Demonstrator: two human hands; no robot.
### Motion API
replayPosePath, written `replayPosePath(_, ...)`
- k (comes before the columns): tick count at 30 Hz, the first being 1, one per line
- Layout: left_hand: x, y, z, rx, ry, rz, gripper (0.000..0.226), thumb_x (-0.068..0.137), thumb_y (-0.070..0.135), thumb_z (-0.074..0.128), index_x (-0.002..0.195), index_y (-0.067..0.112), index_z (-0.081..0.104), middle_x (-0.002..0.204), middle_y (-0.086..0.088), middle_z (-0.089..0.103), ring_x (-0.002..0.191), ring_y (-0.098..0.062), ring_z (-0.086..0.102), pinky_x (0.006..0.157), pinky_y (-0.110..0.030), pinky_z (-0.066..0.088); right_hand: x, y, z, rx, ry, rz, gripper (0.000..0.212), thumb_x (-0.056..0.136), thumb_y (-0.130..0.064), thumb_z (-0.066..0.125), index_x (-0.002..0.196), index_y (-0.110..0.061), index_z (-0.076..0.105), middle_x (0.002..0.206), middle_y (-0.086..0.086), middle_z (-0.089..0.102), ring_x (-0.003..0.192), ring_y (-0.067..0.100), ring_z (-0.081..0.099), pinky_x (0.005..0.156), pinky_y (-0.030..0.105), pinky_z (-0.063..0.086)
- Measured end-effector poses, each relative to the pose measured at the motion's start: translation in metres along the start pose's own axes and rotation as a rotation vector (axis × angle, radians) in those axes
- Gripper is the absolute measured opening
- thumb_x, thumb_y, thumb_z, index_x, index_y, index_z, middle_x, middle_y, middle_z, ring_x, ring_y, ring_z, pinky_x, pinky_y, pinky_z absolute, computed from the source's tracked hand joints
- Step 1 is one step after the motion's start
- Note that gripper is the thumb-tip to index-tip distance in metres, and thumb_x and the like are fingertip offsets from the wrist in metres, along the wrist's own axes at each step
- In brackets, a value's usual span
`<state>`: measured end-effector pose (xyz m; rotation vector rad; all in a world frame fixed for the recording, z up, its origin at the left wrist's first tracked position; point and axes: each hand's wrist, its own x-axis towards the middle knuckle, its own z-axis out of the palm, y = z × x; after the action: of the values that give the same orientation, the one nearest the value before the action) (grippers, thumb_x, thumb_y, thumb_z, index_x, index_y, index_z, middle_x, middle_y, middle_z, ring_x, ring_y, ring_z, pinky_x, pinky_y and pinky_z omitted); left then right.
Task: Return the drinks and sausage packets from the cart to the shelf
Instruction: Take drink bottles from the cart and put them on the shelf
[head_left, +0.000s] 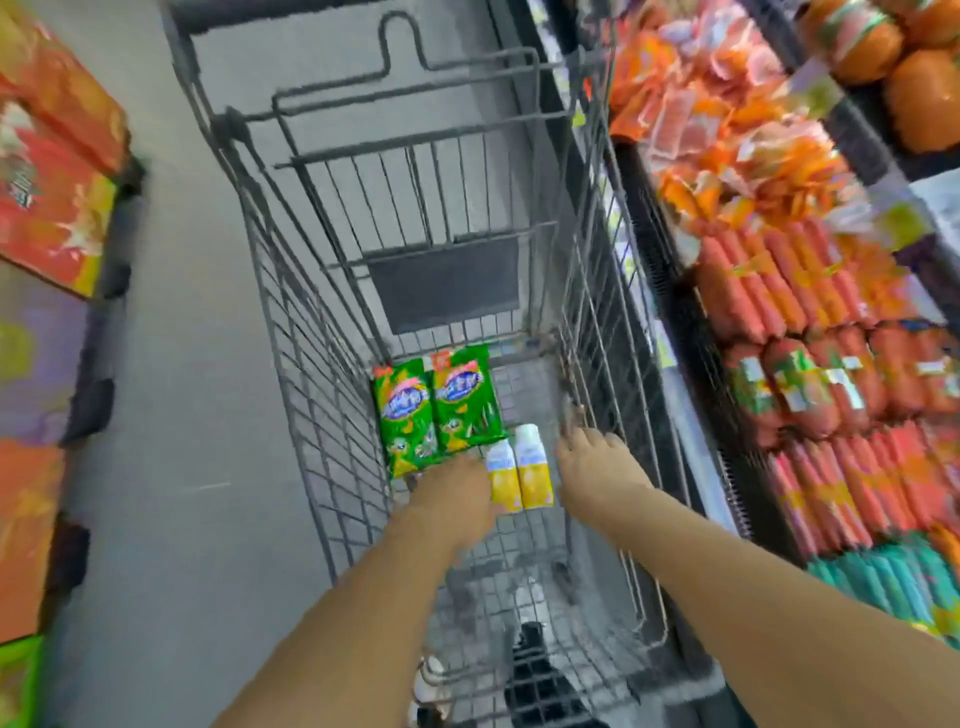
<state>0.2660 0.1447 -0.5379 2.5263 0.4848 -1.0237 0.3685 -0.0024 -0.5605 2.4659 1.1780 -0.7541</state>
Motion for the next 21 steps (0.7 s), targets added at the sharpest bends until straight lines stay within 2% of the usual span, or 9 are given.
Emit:
replayPosePath(8,0.097,-0.021,0.07,-0.182,-0.058,-0.063,0.058,0.089,0.05,0.059,0.13,0.009,0.05,0.125,-0.015,0.054,0.115,-0.032,0.053,0.096,-0.043,0.047,0.08,-0.005,0.06,0.166,-0.091,0.062,0.052,0.096,-0.045,0.048,0.132,-0.007,0.045,0.132,0.015,0.049,0.121,0.033,0.049,0.096,0.041,0.043)
replayPosePath(13,0.132,-0.023,0.1,-0.276,-0.044,-0.145,0.064,0.091,0.052,0.057,0.131,0.002,0.048,0.129,-0.018,0.054,0.117,-0.034,0.053,0.092,-0.04,0.043,0.109,-0.008,0.085,0.403,-0.168,0.172,0.055,0.09,-0.041,0.059,0.129,-0.005,0.045,0.129,0.016,0.051,0.116,0.034,0.053,0.091,0.043,0.048)
replayPosePath(15,0.141,-0.021,0.106,-0.395,-0.027,-0.173,0.058,0.089,0.051,0.06,0.12,0.002,0.053,0.12,-0.017,0.058,0.107,-0.033,0.056,0.083,-0.036,0.044,0.115,-0.01,0.093,0.554,-0.183,0.214,0.054,0.089,-0.035,0.064,0.128,-0.003,0.046,0.127,0.016,0.054,0.113,0.034,0.056,0.085,0.038,0.047)
replayPosePath(17,0.148,-0.017,0.109,-0.573,-0.018,-0.227,0.042,0.09,0.046,0.062,0.105,0.008,0.051,0.104,-0.01,0.059,0.09,-0.027,0.056,0.068,-0.029,0.04,0.119,-0.011,0.1,0.692,-0.177,0.257,0.051,0.089,-0.028,0.067,0.128,-0.002,0.047,0.125,0.017,0.057,0.112,0.035,0.057,0.081,0.035,0.044)
replayPosePath(19,0.153,-0.014,0.112,-0.733,-0.018,-0.296,0.045,0.092,0.042,0.062,0.113,0.005,0.048,0.106,-0.01,0.061,0.083,-0.025,0.056,0.057,-0.028,0.036,0.121,-0.014,0.107,0.755,-0.177,0.286,0.055,0.088,-0.029,0.069,0.13,-0.002,0.046,0.126,0.018,0.058,0.113,0.035,0.058,0.085,0.037,0.046)
replayPosePath(21,0.158,-0.012,0.113,-0.816,-0.01,-0.358,0.053,0.094,0.041,0.057,0.128,0.003,0.04,0.117,-0.013,0.06,0.093,-0.03,0.061,0.059,-0.029,0.038,0.122,-0.018,0.113,0.784,-0.187,0.323,0.06,0.086,-0.032,0.07,0.132,-0.004,0.043,0.125,0.018,0.059,0.112,0.035,0.059,0.088,0.041,0.051)
